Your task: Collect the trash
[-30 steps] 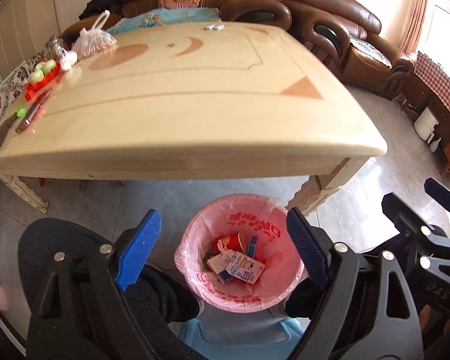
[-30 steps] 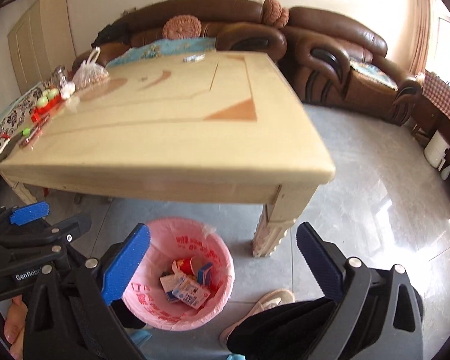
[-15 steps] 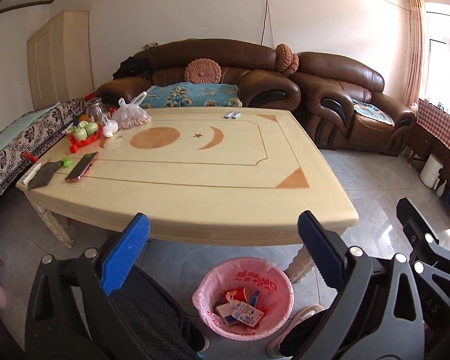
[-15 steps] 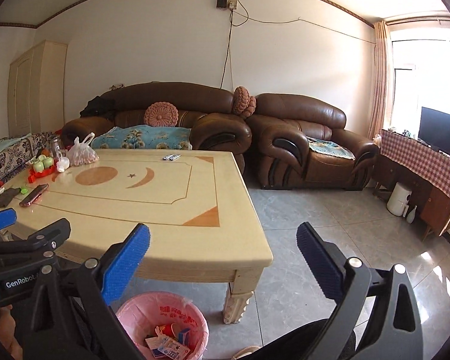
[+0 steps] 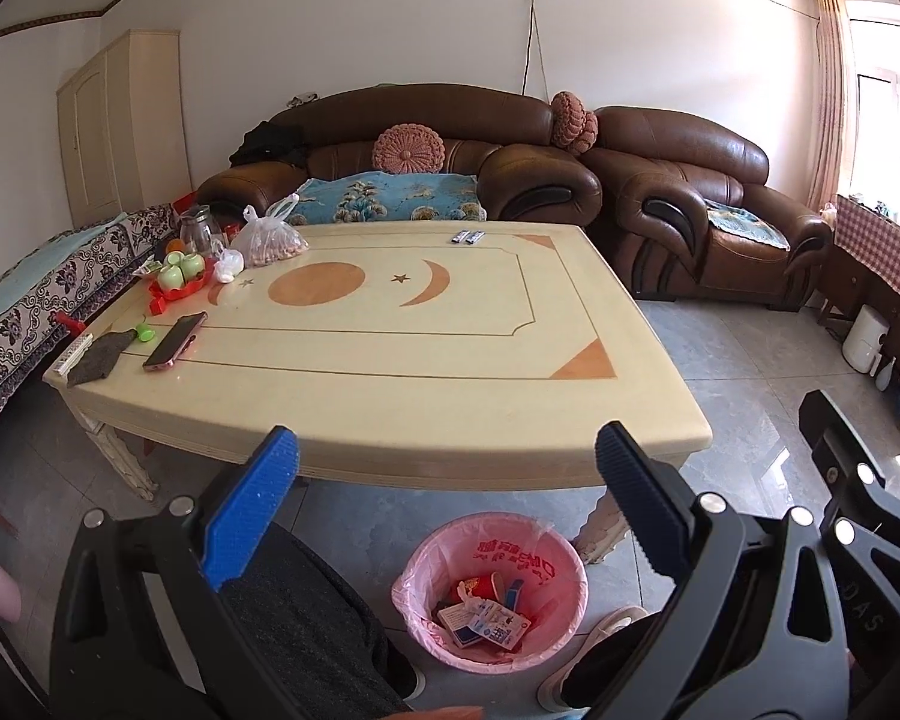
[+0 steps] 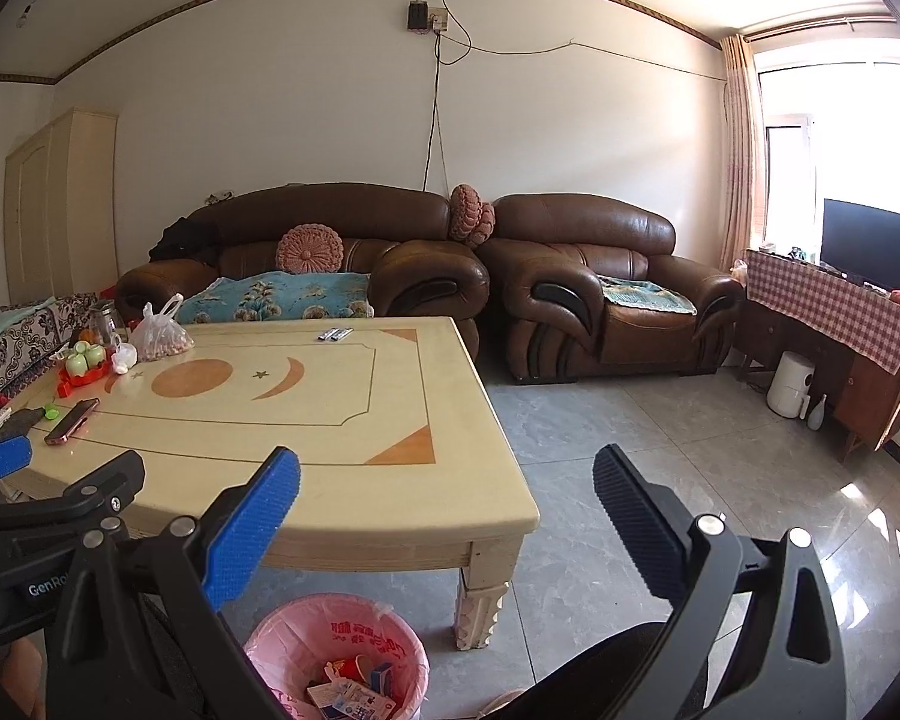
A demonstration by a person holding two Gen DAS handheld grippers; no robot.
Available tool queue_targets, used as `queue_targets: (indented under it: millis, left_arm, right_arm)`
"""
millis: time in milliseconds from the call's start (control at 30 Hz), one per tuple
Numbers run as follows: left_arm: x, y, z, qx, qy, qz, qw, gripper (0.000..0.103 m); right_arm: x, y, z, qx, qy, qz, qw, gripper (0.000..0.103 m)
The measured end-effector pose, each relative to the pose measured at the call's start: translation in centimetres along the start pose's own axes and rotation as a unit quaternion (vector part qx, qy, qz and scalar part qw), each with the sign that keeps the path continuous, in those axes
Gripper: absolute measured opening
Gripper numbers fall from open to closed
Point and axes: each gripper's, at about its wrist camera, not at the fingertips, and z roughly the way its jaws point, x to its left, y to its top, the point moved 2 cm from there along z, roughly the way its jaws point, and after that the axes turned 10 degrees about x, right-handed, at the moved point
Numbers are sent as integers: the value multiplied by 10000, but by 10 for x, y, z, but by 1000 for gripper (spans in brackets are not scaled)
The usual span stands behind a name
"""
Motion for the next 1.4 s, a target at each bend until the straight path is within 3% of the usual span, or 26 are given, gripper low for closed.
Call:
queue_targets:
  millis: [1400]
  left_arm:
    - [9, 2, -8, -19, -124, -81, 9999, 97]
  right_arm:
    - [6, 4, -2, -11, -32, -84, 10000, 96]
